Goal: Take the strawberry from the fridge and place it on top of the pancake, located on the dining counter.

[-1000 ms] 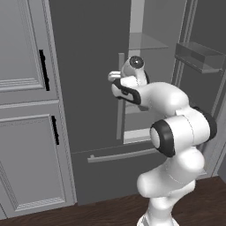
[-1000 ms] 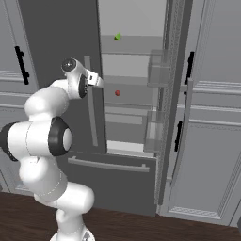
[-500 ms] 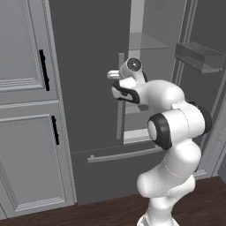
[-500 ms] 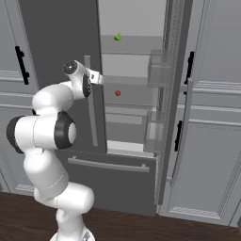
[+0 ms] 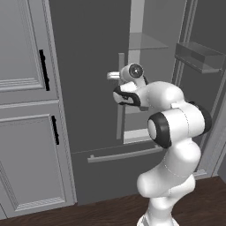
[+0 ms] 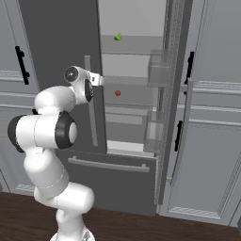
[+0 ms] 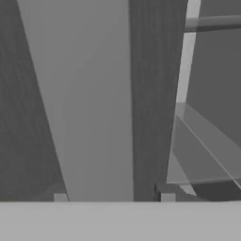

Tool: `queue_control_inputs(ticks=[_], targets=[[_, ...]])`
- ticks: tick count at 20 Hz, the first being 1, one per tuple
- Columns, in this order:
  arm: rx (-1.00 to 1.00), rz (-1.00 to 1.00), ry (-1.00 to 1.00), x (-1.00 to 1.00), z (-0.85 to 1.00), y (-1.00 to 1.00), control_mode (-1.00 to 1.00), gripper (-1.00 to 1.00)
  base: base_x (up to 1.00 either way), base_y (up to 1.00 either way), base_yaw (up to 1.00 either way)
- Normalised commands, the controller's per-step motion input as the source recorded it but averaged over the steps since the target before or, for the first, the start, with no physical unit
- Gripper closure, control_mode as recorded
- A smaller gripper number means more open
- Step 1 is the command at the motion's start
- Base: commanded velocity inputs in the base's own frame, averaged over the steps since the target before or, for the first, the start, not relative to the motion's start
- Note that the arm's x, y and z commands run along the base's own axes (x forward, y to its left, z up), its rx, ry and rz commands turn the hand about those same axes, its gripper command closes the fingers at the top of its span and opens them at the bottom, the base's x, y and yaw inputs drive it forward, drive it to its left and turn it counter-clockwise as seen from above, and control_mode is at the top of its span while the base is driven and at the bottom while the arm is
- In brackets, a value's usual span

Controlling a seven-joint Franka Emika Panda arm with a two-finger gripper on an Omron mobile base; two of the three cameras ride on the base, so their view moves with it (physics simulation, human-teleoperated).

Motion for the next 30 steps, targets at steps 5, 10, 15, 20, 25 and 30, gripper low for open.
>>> queue_control_inputs(ticks=[5,10,15,20,25,30], targets=[[0.0,-0.03,0.0,-0.28,0.0,0.04,-1.0,1.0,0.0,0.0,0.0],[-0.02,-0.14,0.0,-0.72,0.0,0.17,-1.0,1.0,0.0,0.0,0.0],[-0.06,-0.17,0.0,-0.91,0.02,0.19,-1.0,1.0,0.0,0.0,0.0],[-0.09,-0.15,0.0,-0.98,0.1,0.4,-1.0,1.0,0.0,0.0,0.0],[-0.09,-0.12,0.0,-0.95,0.17,0.4,-1.0,1.0,0.0,0.0,0.0],[-0.11,-0.1,0.03,-0.47,0.09,0.21,-1.0,1.0,0.0,0.0,0.0]])
